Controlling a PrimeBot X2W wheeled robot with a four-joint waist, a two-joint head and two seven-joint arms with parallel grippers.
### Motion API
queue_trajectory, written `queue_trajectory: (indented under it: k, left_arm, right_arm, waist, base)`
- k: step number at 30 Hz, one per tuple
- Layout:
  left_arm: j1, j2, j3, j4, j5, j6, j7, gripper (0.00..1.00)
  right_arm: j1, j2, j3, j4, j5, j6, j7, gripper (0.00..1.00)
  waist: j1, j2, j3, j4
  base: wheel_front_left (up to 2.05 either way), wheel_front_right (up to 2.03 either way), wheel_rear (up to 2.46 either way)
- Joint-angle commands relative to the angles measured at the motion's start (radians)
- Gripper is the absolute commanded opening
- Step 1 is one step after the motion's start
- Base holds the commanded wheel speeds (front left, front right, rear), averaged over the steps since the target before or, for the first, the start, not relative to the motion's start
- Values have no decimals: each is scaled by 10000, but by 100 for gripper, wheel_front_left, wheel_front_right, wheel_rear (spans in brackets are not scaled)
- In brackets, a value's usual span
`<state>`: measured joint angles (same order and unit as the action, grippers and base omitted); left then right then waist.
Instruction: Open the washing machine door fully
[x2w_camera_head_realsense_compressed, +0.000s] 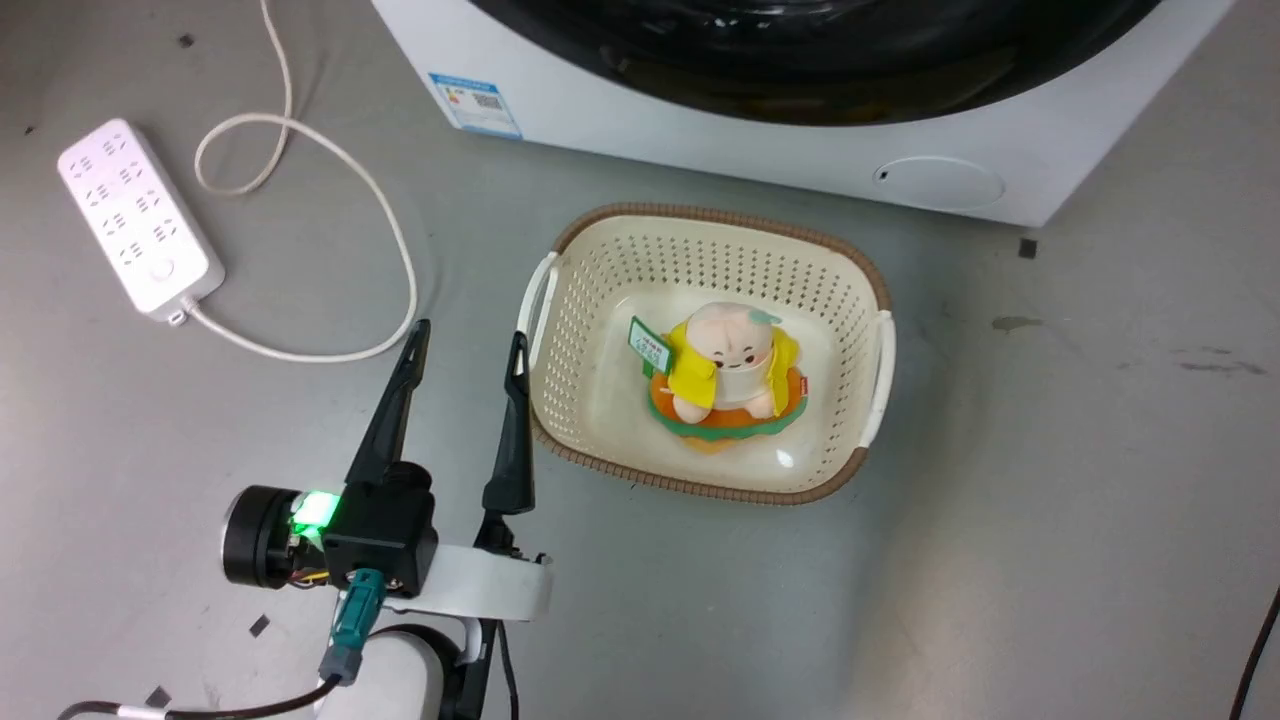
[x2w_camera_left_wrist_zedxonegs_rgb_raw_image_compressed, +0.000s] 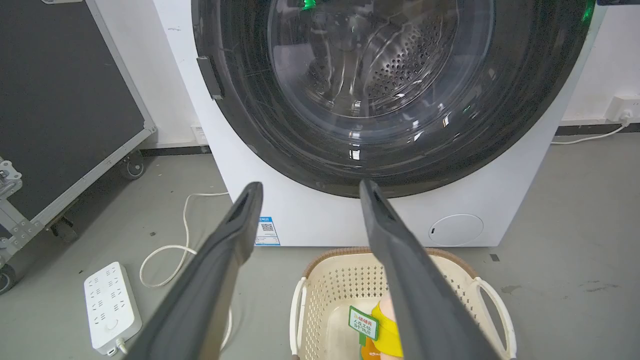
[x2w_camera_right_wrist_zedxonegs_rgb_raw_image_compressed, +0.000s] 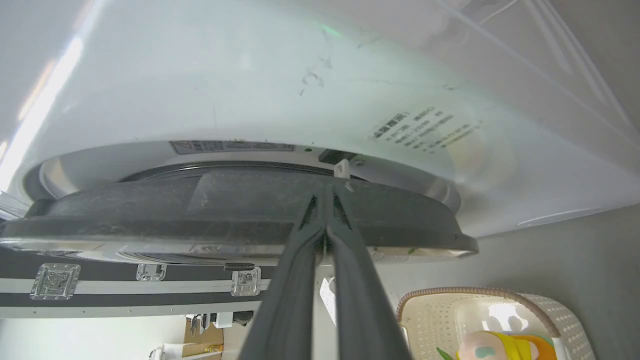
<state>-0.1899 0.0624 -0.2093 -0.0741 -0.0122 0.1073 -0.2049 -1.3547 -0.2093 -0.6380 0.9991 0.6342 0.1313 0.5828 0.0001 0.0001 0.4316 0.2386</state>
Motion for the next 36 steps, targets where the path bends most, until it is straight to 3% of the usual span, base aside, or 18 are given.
queue_trajectory:
  k: [1,9,23,36]
  left_arm:
    - [-180,31,-40,-66,-33,78,-106,100]
    - [-409,17,-247,-101,-84,174,-274,100]
    - [-783,-26,-537,-118,-175,431,-566,100]
    - [-254,96,-462,173,-100,383,-569,100]
  right_arm:
    - [-441,-131,-154,270,52,-3,106,0]
    - [-1769,-533,-1080,1453,-65,-4,767,0]
    - [-2989,-610,-3238,2902,-847,-6,2631,0]
    - [-998,-72,-3653,2916,-1573,-6,3066,0]
  waist:
    - [-1,-1,84,74]
    - [-1,-1,478,379]
    - [-1,-1,907,804]
    - [-1,-1,-576,270]
  base:
    - [0,0,0]
    - [0,0,0]
    - [0,0,0]
    - [0,0,0]
